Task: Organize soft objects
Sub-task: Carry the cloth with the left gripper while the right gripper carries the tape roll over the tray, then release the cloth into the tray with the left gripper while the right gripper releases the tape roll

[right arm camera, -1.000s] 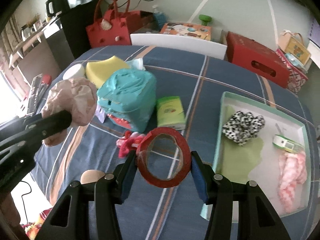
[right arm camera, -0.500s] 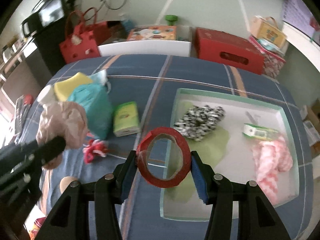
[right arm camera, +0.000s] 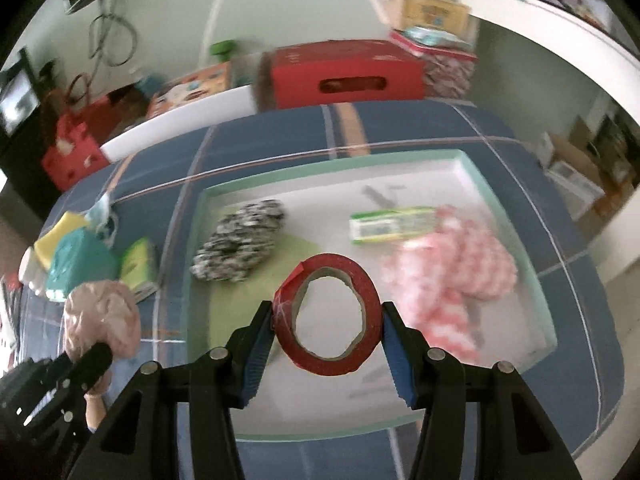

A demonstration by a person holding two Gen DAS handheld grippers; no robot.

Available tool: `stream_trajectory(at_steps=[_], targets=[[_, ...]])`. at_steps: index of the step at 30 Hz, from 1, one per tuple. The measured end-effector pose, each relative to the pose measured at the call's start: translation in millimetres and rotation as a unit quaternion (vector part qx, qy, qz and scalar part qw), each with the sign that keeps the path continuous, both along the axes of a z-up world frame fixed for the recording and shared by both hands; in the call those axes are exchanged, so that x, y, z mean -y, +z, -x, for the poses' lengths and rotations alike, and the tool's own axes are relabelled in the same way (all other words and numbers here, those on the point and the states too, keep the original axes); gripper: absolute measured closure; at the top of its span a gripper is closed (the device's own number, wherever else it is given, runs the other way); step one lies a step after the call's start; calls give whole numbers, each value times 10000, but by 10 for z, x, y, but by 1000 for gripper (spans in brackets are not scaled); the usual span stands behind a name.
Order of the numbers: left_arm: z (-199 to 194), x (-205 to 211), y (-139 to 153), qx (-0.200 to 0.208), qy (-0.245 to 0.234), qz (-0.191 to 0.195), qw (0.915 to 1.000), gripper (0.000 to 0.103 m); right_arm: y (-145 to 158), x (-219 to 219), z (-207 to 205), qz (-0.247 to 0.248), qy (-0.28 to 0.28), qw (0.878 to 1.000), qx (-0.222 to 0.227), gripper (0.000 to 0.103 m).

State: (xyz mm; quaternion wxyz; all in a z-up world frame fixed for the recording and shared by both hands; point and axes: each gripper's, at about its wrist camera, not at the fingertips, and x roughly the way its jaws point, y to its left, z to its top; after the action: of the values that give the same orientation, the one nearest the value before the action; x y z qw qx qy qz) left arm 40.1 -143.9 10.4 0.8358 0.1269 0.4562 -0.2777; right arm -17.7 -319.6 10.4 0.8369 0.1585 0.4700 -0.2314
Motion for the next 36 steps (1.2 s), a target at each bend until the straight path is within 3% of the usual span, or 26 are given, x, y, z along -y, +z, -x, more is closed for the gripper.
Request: stream_trajectory(at_steps=[7,13,26,36], targets=[[117,338,-22,11,-501,158,9986,89,-69,248,152,-54,-356,9993,-83,48],[188,630,-174,-128,-886,137,9959,88,-150,269,146,-144,-330,9992,-154,48],[137,772,-325,-347,-918,200,9950,87,-288,284,102,-304,-282,9985,-360,47],[135,781,-360,-369,-900,79,9952,73,-401,288,43,-389,-227,9975,-546,47]])
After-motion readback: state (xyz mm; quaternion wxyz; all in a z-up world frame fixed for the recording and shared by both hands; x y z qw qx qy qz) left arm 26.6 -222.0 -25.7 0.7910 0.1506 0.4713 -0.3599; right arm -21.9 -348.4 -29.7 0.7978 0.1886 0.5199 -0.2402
